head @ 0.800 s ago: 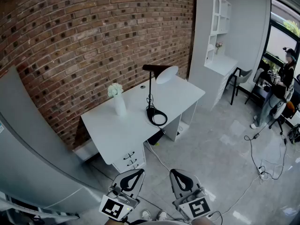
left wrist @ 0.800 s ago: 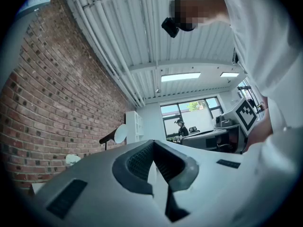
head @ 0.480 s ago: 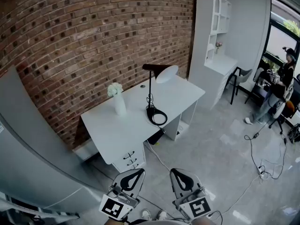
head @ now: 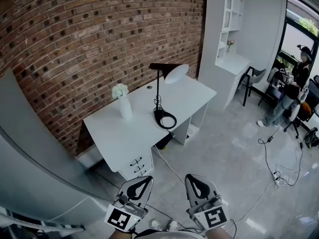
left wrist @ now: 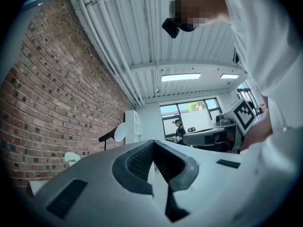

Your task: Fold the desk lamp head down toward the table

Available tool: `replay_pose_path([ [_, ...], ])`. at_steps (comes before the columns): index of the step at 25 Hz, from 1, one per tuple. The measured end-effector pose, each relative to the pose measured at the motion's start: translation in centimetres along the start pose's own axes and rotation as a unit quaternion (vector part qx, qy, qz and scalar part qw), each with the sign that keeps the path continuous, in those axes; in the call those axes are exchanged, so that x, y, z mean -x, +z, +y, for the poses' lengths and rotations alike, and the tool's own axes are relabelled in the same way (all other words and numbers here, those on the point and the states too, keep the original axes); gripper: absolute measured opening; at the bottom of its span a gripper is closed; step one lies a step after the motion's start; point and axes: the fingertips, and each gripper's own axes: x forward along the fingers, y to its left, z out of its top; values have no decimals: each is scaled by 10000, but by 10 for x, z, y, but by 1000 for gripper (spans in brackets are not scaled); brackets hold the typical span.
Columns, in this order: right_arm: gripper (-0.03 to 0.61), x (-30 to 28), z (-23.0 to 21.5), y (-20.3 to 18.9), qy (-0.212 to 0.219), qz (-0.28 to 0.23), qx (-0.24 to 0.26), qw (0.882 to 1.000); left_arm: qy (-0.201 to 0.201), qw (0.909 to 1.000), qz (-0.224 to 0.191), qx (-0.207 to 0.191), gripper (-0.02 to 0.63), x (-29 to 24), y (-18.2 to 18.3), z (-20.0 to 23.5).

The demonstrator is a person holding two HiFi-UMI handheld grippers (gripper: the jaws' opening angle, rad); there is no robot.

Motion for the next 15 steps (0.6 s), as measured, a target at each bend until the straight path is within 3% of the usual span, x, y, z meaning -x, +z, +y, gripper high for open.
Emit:
replay_pose_path([
  [15, 18, -27, 42, -4, -186, 221, -33, 9996, -158, 9996, -159, 155, 8, 26, -5, 39],
])
